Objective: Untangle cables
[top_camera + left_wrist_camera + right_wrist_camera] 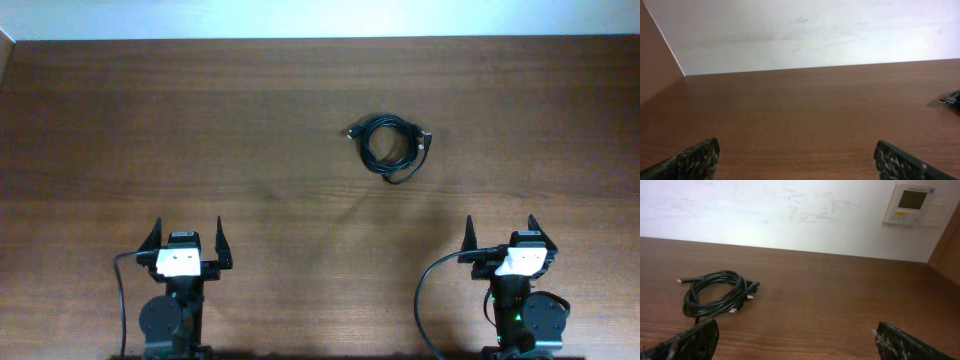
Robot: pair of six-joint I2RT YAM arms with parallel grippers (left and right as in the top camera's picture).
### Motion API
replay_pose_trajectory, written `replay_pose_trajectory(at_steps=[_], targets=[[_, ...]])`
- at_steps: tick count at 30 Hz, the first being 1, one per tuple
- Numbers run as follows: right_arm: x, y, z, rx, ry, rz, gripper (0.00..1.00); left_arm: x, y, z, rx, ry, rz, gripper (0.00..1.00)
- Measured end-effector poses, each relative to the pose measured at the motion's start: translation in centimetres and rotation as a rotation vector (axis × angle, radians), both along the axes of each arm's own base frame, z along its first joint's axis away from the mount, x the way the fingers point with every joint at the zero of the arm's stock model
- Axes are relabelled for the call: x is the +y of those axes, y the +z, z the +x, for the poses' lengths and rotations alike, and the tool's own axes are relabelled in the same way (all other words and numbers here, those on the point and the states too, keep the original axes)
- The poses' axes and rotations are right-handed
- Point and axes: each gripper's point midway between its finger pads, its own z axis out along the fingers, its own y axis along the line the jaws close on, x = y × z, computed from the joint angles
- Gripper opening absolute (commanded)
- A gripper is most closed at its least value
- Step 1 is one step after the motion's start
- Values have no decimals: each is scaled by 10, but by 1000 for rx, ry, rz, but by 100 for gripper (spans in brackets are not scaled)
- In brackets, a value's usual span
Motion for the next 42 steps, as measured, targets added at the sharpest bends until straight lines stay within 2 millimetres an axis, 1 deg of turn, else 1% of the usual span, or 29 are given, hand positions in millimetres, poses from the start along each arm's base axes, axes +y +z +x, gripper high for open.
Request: replay_pose_trajectory(at_steps=[28, 30, 31, 32, 33, 34, 35, 36, 38, 39, 41, 42], targets=[[0, 0, 0, 0, 0, 0, 99, 0, 0, 0, 0, 1, 0, 99], [0, 0, 0, -1, 0, 0, 99, -5, 10, 1, -44, -27, 1, 99], [0, 2, 0, -10, 0, 0, 99, -11, 22, 2, -93, -66, 3, 99], [1, 7, 0, -30, 4, 6, 99, -18, 30, 1, -127, -105, 5, 99], [3, 16, 1, -66, 19, 18, 99, -24, 37, 1, -154, -138, 8, 99], [10, 31, 0, -126, 58, 31, 99, -28, 41, 0, -169, -163, 10, 99], [14, 40, 0, -161, 81, 33, 99, -30, 41, 0, -169, -177, 10, 99], [21, 56, -3, -229, 125, 30, 99, -33, 45, -1, -173, -195, 10, 99], [37, 107, -19, -444, 220, 5, 99, -39, 74, -8, -233, -224, -9, 99], [41, 119, -25, -495, 241, -3, 99, -40, 97, -14, -281, -235, -25, 99], [45, 129, -28, -496, 267, -7, 99, -43, 127, -22, -324, -247, -42, 99], [45, 137, -30, -479, 268, -4, 99, -43, 137, -22, -307, -250, -59, 99]])
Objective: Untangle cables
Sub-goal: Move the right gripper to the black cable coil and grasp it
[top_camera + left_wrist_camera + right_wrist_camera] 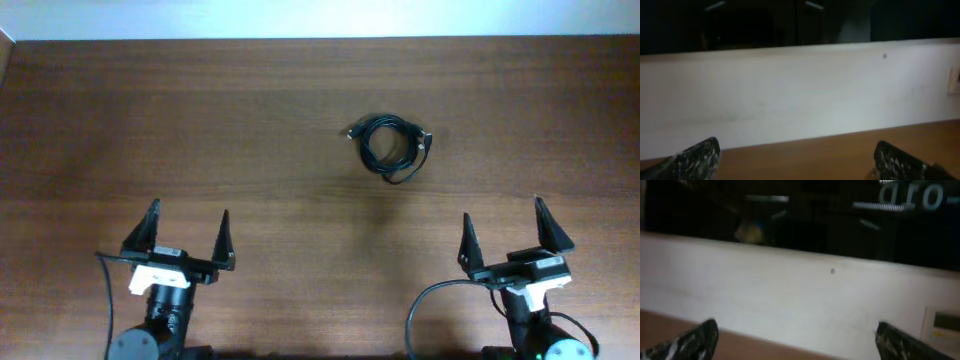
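Note:
A bundle of black cables (392, 147) lies coiled on the brown table, right of centre toward the far side, with plug ends sticking out at its left and right. My left gripper (186, 231) stands open near the front left, far from the bundle. At the front right my right gripper (508, 231) is open too, with nothing between its fingers. Both wrist views look up at the white wall; the left one (795, 160) catches a strip of table, the right one (795, 340) mostly wall. The cables show in neither wrist view.
A white wall (800, 95) runs along the table's far edge (320, 40), with dark glass above it. A wall panel (940, 322) hangs at the right. Bare wooden table (250, 170) lies between both grippers and the cables.
Both arms have risen and their wrists tilted upward, so the wrist cameras now face the wall instead of the tabletop. Both grippers are spread wider in the overhead view. The cables have not moved.

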Robot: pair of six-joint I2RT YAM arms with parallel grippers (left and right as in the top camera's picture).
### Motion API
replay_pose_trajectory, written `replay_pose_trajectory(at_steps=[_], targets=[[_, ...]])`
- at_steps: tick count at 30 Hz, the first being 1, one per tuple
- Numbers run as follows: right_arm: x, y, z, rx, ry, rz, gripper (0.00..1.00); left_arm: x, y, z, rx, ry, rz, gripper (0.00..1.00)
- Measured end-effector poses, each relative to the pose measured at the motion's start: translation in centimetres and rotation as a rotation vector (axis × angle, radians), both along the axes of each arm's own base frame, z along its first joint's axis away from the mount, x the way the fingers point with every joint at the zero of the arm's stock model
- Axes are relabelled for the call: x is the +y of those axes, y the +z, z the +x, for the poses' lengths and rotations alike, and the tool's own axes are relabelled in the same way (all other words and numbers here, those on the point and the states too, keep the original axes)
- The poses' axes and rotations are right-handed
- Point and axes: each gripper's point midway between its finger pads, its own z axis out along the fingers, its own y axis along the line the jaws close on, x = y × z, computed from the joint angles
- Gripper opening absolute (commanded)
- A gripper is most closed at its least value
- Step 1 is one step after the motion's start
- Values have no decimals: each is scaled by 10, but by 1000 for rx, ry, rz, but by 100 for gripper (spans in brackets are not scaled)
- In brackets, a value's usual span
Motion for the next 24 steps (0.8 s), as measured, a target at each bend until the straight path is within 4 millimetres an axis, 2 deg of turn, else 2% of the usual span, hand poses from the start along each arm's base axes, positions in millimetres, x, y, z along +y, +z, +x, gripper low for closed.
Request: replay_pose_trajectory(at_steps=[3, 7, 10, 11, 13, 15, 18, 21, 24], targets=[[-5, 24, -9, 109, -30, 18, 99, -6, 11, 12, 130, -45, -42, 99], [-8, 53, -20, 221, -48, 23, 99, -16, 40, 33, 335, -119, -75, 99], [-5, 56, -21, 359, -34, 30, 99, -27, 40, 43, 532, -189, -108, 99], [1, 61, -22, 421, 8, 45, 99, -34, 41, 45, 607, -233, -126, 99], [15, 67, -30, 528, 101, 86, 99, -45, 47, 49, 641, -305, -139, 99], [35, 78, -42, 606, 227, 100, 99, -58, 47, 41, 663, -396, -152, 99], [70, 91, -64, 632, 466, 89, 99, -74, 51, 30, 669, -508, -164, 99], [82, 83, -77, 687, 558, 94, 99, -81, 53, 25, 670, -564, -170, 99], [84, 92, -77, 649, 574, 82, 99, -84, 54, 22, 672, -591, -173, 99]])
